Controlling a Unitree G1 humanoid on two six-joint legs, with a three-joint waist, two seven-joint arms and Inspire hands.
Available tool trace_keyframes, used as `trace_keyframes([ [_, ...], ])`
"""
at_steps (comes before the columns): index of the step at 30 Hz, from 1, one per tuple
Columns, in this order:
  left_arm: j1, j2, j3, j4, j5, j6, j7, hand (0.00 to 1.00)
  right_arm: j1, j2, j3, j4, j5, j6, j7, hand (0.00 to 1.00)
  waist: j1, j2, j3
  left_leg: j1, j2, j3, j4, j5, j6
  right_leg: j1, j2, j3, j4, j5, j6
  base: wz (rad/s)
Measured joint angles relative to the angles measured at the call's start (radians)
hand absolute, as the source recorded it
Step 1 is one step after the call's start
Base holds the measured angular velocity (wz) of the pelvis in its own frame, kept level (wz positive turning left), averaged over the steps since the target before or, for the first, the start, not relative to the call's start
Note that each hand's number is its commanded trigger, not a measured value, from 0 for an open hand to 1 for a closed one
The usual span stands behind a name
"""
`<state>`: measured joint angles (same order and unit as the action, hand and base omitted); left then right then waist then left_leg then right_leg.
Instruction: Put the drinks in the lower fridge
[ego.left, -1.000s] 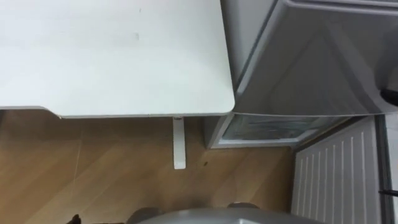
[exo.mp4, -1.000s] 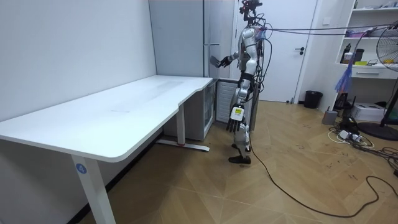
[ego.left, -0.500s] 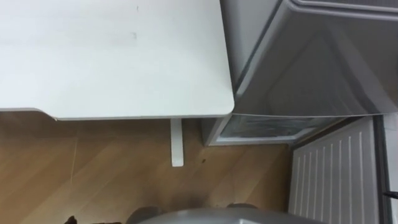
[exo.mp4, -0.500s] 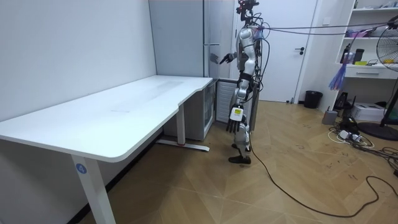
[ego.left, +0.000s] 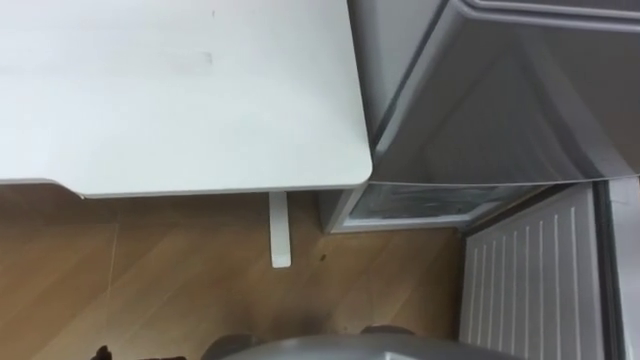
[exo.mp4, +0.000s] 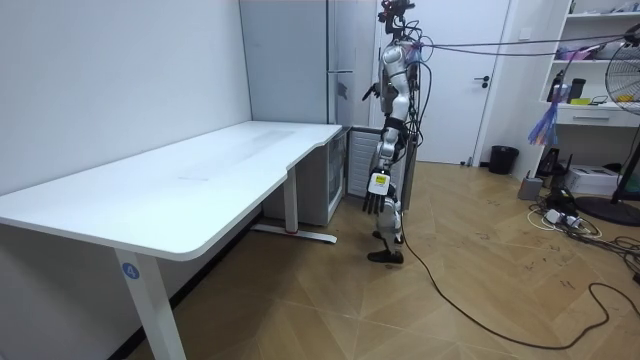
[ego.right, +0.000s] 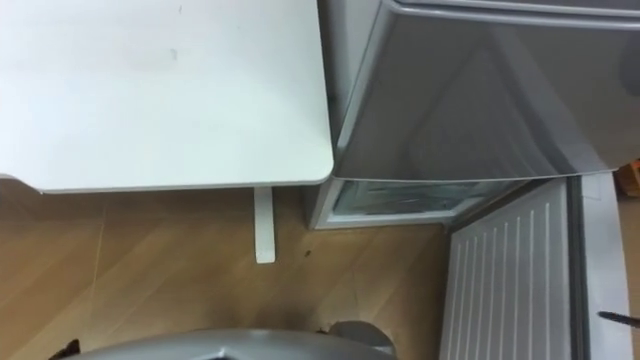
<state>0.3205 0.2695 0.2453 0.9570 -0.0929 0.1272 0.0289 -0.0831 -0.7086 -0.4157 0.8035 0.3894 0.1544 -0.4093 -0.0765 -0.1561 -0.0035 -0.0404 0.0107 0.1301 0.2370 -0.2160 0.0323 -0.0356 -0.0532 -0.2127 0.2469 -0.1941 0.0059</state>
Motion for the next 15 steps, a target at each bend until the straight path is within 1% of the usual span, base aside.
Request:
trace_keyframes([
  [2,0.0,0.004,0.015,0.005,0.014,0.004,-0.001,0.0,-0.012,-0.017,0.0,0.033,-0.002,0.0,0.014,0.0,-0.001,-0.007,-0.0003,0.0,0.003,0.002,0.001,0.0,-0.002,0.001,0.003,0.0,-0.001,0.002,-0.003,-0.04],
  [3,0.0,0.007,0.017,0.008,0.02,0.006,-0.001,0.0,-0.018,-0.02,0.0,0.062,-0.001,0.0,0.023,0.0,0.001,-0.015,-0.0013,0.0,0.007,0.006,0.002,-0.002,-0.004,0.002,0.006,0.0,-0.006,0.005,-0.006,-0.05],
  [4,0.001,0.008,0.017,0.009,0.021,0.006,-0.001,0.0,-0.018,-0.02,0.0,0.074,-0.001,0.0,0.025,0.0,0.002,-0.018,-0.002,0.0,0.009,0.006,0.003,-0.002,-0.005,0.005,0.008,-0.001,-0.01,0.007,-0.006,-0.04],
  [7,0.004,0.009,0.017,0.026,0.022,0.018,-0.001,0.0,-0.019,-0.02,0.0,0.136,0.002,0.0,0.039,0.0,0.004,-0.02,-0.0019,0.013,0.014,0.006,0.003,-0.006,-0.01,0.026,0.016,0.003,-0.028,0.015,-0.008,-0.01],
  [8,0.004,0.009,0.017,0.032,0.022,0.021,-0.001,0.0,-0.018,-0.02,0.0,0.151,0.006,0.0,0.045,0.0,0.003,-0.016,0.0004,0.018,0.015,0.006,0.002,-0.008,-0.011,0.033,0.017,0.006,-0.028,0.015,-0.008,-0.04],
  [10,0.0,0.01,0.017,0.036,0.023,0.021,-0.002,0.0,-0.016,-0.02,0.0,0.177,0.012,0.0,0.054,0.0,0.001,-0.006,0.0008,0.019,0.016,0.003,0.002,-0.01,-0.012,0.037,0.019,0.008,-0.03,0.015,-0.008,0.0],
  [12,-0.002,0.01,0.017,0.034,0.022,0.021,-0.006,0.0,-0.013,-0.02,0.0,0.216,0.039,0.0,0.055,0.0,-0.001,0.011,-0.0006,0.018,0.016,0.002,0.004,-0.01,-0.012,0.038,0.019,0.015,-0.03,0.016,-0.009,0.0],
  [13,-0.002,0.01,0.017,0.032,0.023,0.021,-0.009,0.0,-0.013,-0.02,0.0,0.224,0.039,0.0,0.055,0.0,-0.002,0.014,-0.0021,0.018,0.016,0.002,0.004,-0.01,-0.012,0.037,0.02,0.016,-0.03,0.016,-0.009,0.0],
  [14,-0.001,0.01,0.017,0.032,0.023,0.021,-0.015,0.0,-0.013,-0.02,0.0,0.239,0.039,0.0,0.055,0.0,-0.002,0.025,-0.0029,0.018,0.016,0.002,0.004,-0.01,-0.012,0.037,0.02,0.017,-0.029,0.016,-0.009,0.0],
  [15,-0.001,0.01,0.017,0.032,0.023,0.022,-0.02,0.0,-0.012,-0.02,0.0,0.249,0.039,0.001,0.055,0.0,-0.003,0.031,-0.0001,0.018,0.016,0.003,0.003,-0.01,-0.012,0.035,0.02,0.018,-0.028,0.016,-0.009,0.0],
])
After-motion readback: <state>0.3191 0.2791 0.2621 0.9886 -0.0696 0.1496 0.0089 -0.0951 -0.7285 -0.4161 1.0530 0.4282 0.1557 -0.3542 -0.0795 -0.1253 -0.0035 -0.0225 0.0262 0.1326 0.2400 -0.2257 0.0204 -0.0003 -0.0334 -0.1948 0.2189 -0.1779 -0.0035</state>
